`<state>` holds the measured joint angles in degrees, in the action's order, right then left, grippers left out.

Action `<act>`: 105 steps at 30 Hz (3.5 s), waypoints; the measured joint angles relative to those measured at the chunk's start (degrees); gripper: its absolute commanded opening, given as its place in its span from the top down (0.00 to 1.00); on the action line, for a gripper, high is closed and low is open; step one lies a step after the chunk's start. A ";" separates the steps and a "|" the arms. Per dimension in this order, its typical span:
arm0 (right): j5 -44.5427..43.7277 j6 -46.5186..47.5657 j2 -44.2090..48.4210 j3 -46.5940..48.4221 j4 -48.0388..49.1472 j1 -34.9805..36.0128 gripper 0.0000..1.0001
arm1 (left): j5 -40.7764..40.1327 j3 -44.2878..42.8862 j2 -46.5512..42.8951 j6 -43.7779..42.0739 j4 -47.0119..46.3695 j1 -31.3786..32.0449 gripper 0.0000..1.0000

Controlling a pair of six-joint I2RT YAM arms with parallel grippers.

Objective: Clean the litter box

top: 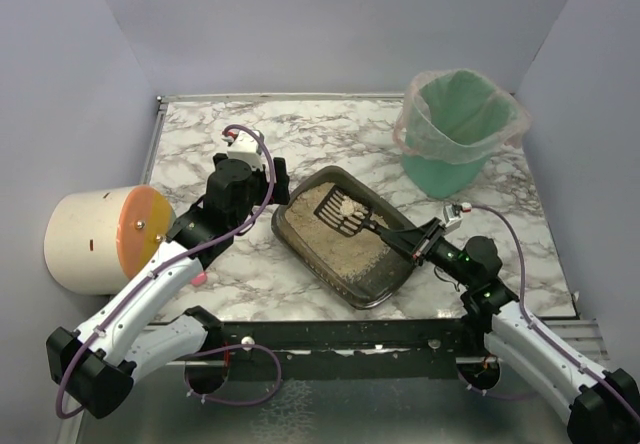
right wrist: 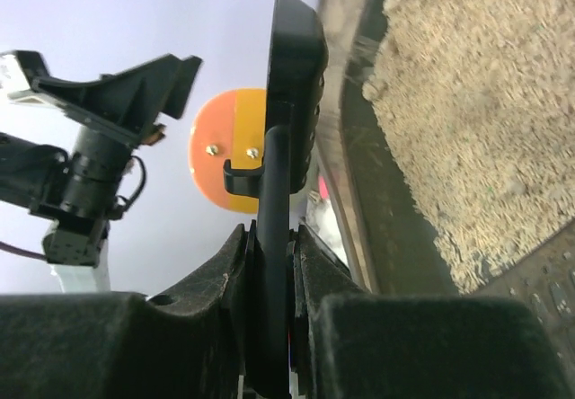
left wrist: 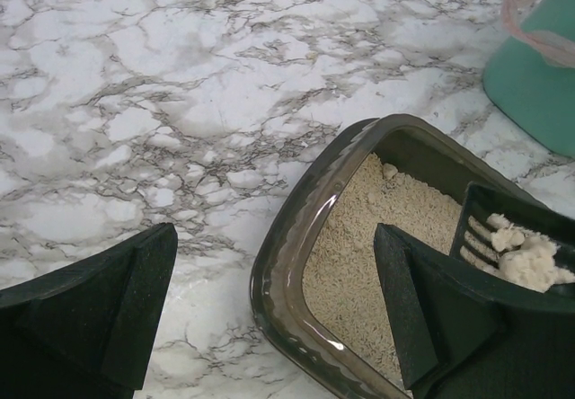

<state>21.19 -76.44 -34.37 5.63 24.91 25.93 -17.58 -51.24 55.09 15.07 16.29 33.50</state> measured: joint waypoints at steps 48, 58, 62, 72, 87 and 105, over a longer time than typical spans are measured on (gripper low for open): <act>-1.25 5.99 0.13 13.70 -5.57 -0.39 0.99 | 0.00 0.02 0.07 -0.76 -0.17 0.00 0.01; -13.14 13.18 -4.76 30.27 -14.69 -0.39 0.99 | -0.02 0.02 -0.66 -0.76 -0.17 0.00 0.01; -19.96 16.72 -5.90 37.20 -18.64 -0.39 1.00 | 0.00 0.02 -0.92 -0.76 -0.17 0.00 0.01; -37.40 24.44 -8.26 47.74 -25.44 -0.39 0.99 | 0.22 0.02 -1.38 -0.74 -0.17 0.00 0.01; -59.60 45.68 -12.37 56.81 -32.15 -0.39 0.99 | 0.72 0.02 -2.01 -0.55 -0.17 1.27 0.01; -69.48 86.82 -32.00 68.37 -42.71 -0.39 1.00 | 0.61 0.02 -3.74 -0.61 -0.13 4.28 0.01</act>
<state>-48.29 10.37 -66.37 74.00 -17.80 25.54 -16.97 -51.22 51.35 14.46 16.16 37.78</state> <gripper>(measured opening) 0.201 0.990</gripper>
